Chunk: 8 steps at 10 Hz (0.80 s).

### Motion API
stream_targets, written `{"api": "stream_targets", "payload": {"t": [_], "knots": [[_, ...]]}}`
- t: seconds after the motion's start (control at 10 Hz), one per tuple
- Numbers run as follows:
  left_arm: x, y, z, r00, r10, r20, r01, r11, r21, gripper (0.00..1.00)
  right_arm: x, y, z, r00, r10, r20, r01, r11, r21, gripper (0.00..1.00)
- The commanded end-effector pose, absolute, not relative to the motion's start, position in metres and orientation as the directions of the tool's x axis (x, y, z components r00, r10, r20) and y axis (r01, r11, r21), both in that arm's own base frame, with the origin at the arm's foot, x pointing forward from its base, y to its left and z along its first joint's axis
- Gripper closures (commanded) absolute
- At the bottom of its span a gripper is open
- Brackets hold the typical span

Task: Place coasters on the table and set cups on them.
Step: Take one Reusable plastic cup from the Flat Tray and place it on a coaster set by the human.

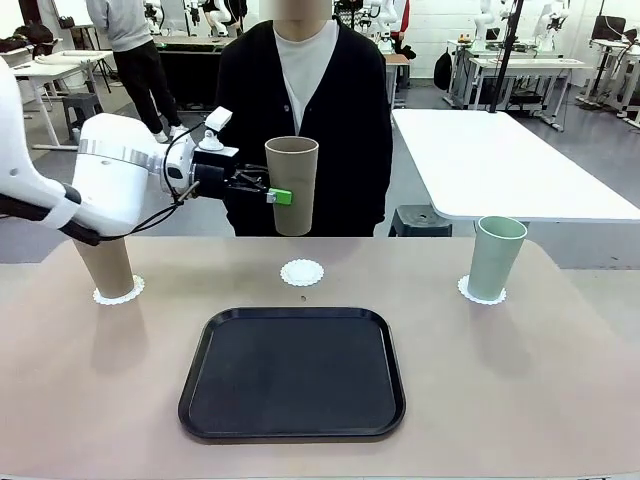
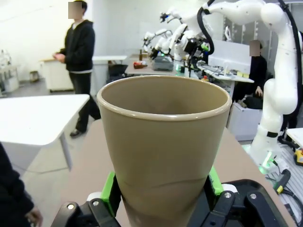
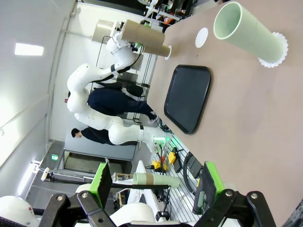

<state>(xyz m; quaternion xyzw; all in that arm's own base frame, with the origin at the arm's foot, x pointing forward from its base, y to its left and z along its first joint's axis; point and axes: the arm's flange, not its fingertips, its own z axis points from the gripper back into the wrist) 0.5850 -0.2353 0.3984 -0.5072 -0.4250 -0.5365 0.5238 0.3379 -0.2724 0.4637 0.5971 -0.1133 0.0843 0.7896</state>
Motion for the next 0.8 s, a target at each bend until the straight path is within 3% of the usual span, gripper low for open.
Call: {"api": "stream_targets", "payload": {"t": [0.0, 0.2, 0.7], "knots": [[0.612, -0.24, 0.402, 0.088, -0.123, 0.989, 0.987, -0.126, -0.103, 0.13, 0.337, -0.273, 0.464, 0.961, -0.006, 0.276, -0.265, 0.27, 0.926, 0.0], [0.627, -0.245, 0.398, 0.106, -0.112, 0.988, 0.986, -0.114, -0.118, 0.13, 0.337, -0.273, 0.464, 0.961, -0.006, 0.276, -0.265, 0.27, 0.926, 0.0], [0.615, -0.241, 0.393, 0.077, -0.111, 0.991, 0.991, -0.099, -0.088, 0.13, 0.337, -0.273, 0.464, 0.961, -0.006, 0.276, -0.265, 0.27, 0.926, 0.0]]}}
